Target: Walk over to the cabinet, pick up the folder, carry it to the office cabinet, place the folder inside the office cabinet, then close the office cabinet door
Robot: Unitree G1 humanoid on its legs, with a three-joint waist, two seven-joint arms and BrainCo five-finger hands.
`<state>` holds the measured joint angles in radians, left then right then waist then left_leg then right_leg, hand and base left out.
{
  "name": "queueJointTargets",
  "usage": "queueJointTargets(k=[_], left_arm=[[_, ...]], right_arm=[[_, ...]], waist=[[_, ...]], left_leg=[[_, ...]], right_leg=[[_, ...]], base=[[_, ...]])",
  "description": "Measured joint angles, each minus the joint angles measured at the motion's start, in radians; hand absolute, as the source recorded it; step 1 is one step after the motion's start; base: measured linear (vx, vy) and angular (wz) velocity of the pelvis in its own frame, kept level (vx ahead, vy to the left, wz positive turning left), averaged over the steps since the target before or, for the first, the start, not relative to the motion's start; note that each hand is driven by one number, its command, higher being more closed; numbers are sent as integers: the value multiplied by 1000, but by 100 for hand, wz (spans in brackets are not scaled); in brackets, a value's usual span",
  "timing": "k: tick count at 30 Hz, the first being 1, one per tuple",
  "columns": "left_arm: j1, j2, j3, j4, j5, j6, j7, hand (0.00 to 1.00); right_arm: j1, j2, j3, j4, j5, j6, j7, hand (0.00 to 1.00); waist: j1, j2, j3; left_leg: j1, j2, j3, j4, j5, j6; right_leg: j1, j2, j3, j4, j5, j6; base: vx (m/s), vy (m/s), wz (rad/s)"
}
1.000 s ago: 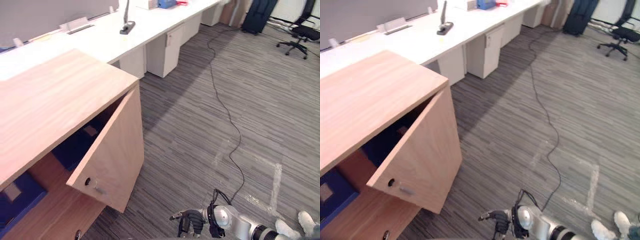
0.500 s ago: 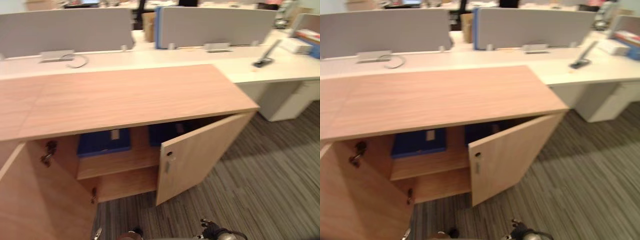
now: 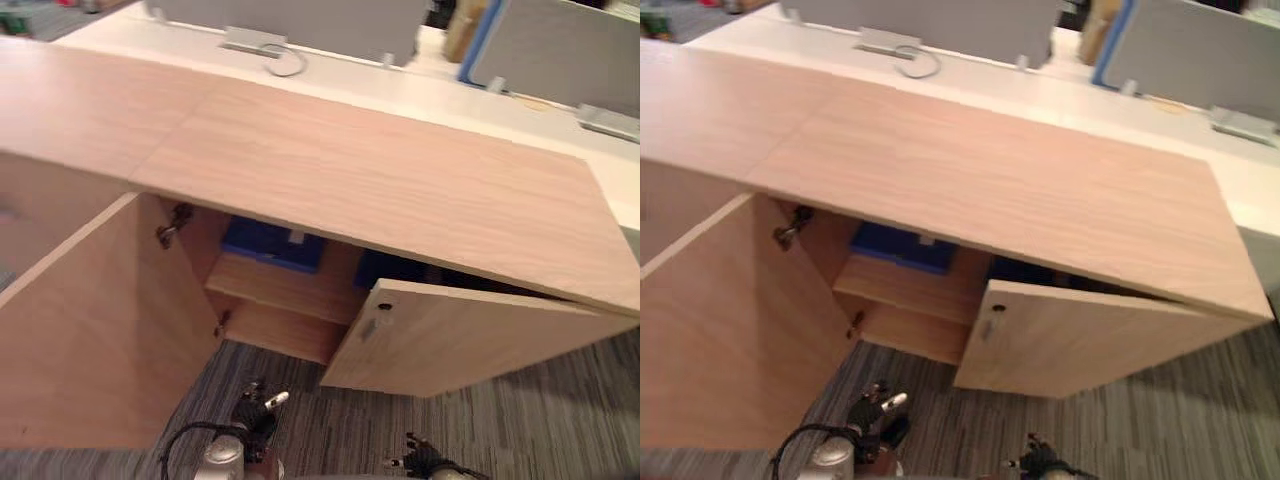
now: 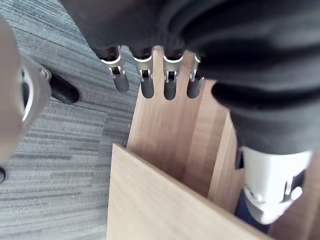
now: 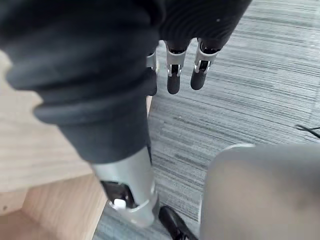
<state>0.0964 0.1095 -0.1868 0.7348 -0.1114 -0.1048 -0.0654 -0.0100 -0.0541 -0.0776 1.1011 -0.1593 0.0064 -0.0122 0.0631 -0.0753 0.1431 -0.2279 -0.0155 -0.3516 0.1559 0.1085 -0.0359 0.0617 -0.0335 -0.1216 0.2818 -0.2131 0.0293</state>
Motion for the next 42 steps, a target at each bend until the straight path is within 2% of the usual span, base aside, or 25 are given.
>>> queueJointTargets(k=[1, 2, 3, 4, 5, 6, 7, 8, 9, 10, 11, 12, 14, 15, 17, 19, 21, 22, 24, 27, 29, 31, 35, 39, 42], left_arm=[[-10, 15, -15, -30, 13, 1, -38, 0], [-17, 27, -23, -41, 36, 2, -59, 0], [-22, 40, -39, -47, 64, 3, -91, 0], [-10, 44, -65, -36, 89, 7, -115, 0], [-8, 49, -93, -11, 130, 2, -136, 0], [-13, 56, -92, 7, 156, -3, -146, 0], [-29, 76, -72, 53, 196, -16, -162, 0], [-31, 86, -63, 75, 200, -17, -166, 0], [-31, 95, -43, 112, 233, -18, -170, 0], [-63, 105, 19, 196, 319, -12, -157, 0], [-69, 114, 32, 230, 357, -10, -153, 0], [-74, 138, 64, 294, 425, 1, -138, 0], [-56, 144, 145, 339, 470, 23, -107, 0], [-44, 148, 231, 350, 472, 34, -85, 0], [-10, 145, 373, 374, 406, 44, -69, 0], [33, 144, 530, 393, 276, 57, -55, 0], [51, 139, 617, 394, 218, 59, -48, 0], [60, 133, 695, 394, 178, 61, -42, 0], [64, 127, 766, 394, 131, 69, -35, 0], [65, 127, 867, 382, -36, 79, -25, 0], [63, 126, 926, 284, -138, 85, -18, 0], [65, 127, 935, 155, -164, 87, 0, 0], [47, 143, 919, -113, -130, 84, 41, 0], [-57, 227, 834, -169, 30, 83, 91, 0], [-108, 282, 702, -234, 218, 91, 131, 0]], right_arm=[[-41, 7, -17, 3, 2, -1, 5, 0], [-59, 8, -26, 4, 3, -1, 7, 0], [-68, 7, -49, 3, 13, -3, 10, 0], [-61, -7, -64, 1, 26, -2, 11, 0], [-44, -30, -82, 4, 36, 1, 10, 0], [-31, -34, -99, 8, 51, 4, 11, 0], [-12, -36, -141, 35, 72, 6, 12, 0], [-1, -36, -157, 32, 76, 8, 13, 0], [17, -39, -178, 23, 104, 8, 20, 0], [25, -45, -186, 12, 109, 9, 32, 0], [26, -37, -186, 12, 112, 9, 36, 0], [32, -24, -192, 12, 119, 8, 45, 0], [33, -8, -208, 12, 139, 7, 50, 0], [33, -3, -213, 13, 139, 8, 52, 0], [33, -2, -222, 16, 139, 9, 57, 0], [41, 1, -286, 20, 138, 9, 68, 0], [42, -5, -295, 20, 139, 9, 69, 0], [42, -6, -295, 19, 139, 9, 69, 0], [42, -5, -295, 19, 140, 9, 69, 0], [48, -5, -295, 20, 144, 9, 69, 0], [64, -1, -293, 19, 144, 9, 69, 0], [82, 0, -292, 0, 147, 9, 69, 0], [115, 0, -278, -39, 144, 8, 69, 0], [146, -4, -231, -71, 144, 9, 72, 0], [161, -14, -194, -88, 146, 9, 81, 0]], waist=[[-4, 20, 30], [-4, 33, 48], [-7, 48, 57], [-10, 94, 45], [-30, 118, 40], [-43, 103, 36], [-54, 62, 26], [-54, 69, 22], [-56, 91, 10], [-72, 91, 8], [-74, 79, 0], [-81, 67, -10], [-81, 61, -23], [-79, 53, -24], [-71, 52, -23], [-69, 50, -25], [-65, 52, -30], [-62, 54, -37], [-61, 58, -41], [-62, 66, -44], [-61, 69, -45], [-57, 70, -46], [-55, 71, -48], [-50, 64, -52], [-49, 58, -56]], left_leg=[[-101, 68, 242, 195, -130, 66], [-147, 119, 350, 303, -176, 71], [-181, 179, 458, 422, -210, 84], [-175, 218, 545, 432, -208, 107], [-151, 177, 560, 323, -188, 112], [-136, 152, 594, 261, -191, 117], [-108, 173, 748, 316, -235, 131], [-94, 192, 778, 368, -243, 122], [-41, 216, 777, 363, -261, 77], [10, 144, 732, 219, -227, 62], [33, 108, 729, 146, -188, 67], [83, 56, 720, 2, -114, 76], [113, 19, 696, -121, -47, 79], [115, 3, 685, -164, -20, 81], [151, -5, 681, -234, 19, 79], [189, -3, 679, -246, 21, 75], [197, 1, 682, -249, 20, 72], [197, 5, 685, -250, 21, 69], [198, 8, 687, -250, 17, 63], [201, 8, 689, -251, 10, 59], [201, 5, 688, -251, 8, 61], [200, 3, 688, -251, 8, 60], [198, 1, 688, -251, 10, 59], [199, -6, 684, -251, 8, 62], [208, -12, 683, -250, 7, 62]], right_leg=[[4, 20, -20, -14, -6, -11], [9, 28, -38, -16, -11, -19], [24, 33, -66, -28, -24, -35], [31, 47, -95, -39, -40, -21], [31, 39, -129, -31, -73, -13], [27, 12, -133, -50, -75, -24], [32, -48, -200, -98, -36, -25], [42, -58, -224, -105, -27, -12], [57, -55, -248, -117, -25, 3], [69, -77, -260, -109, -7, 11], [64, -95, -258, -110, 5, 11], [52, -112, -258, -118, 25, 10], [41, -114, -256, -143, 30, 16], [37, -117, -257, -156, 31, 19], [47, -114, -256, -165, 42, 37], [82, -110, -255, -166, 44, 39], [88, -107, -253, -167, 44, 39], [88, -105, -251, -170, 44, 39], [88, -102, -246, -171, 43, 39], [91, -102, -243, -173, 42, 37], [97, -102, -244, -184, 40, 33], [98, -103, -244, -189, 33, 23], [99, -103, -244, -201, 20, 6], [109, -104, -244, -210, 21, 6], [116, -105, -242, -205, 23, 10]], base=[[-66, 10, 85], [-105, 12, 53], [-139, -34, 36], [-172, -26, 79], [-129, 1, 107], [-84, 46, 175], [7, 91, 146], [42, 106, 142], [111, 161, 110], [104, 146, 104], [106, 182, 94], [65, 118, 56], [74, 84, 48], [57, 35, 35], [34, 1, 14], [34, -43, 0], [-5, -64, -7], [-26, -59, -10], [-33, -44, -9], [-58, -23, -4], [-53, -9, 3], [-39, -5, 2], [-22, -1, 1], [38, -5, 3], [80, -14, 1]])
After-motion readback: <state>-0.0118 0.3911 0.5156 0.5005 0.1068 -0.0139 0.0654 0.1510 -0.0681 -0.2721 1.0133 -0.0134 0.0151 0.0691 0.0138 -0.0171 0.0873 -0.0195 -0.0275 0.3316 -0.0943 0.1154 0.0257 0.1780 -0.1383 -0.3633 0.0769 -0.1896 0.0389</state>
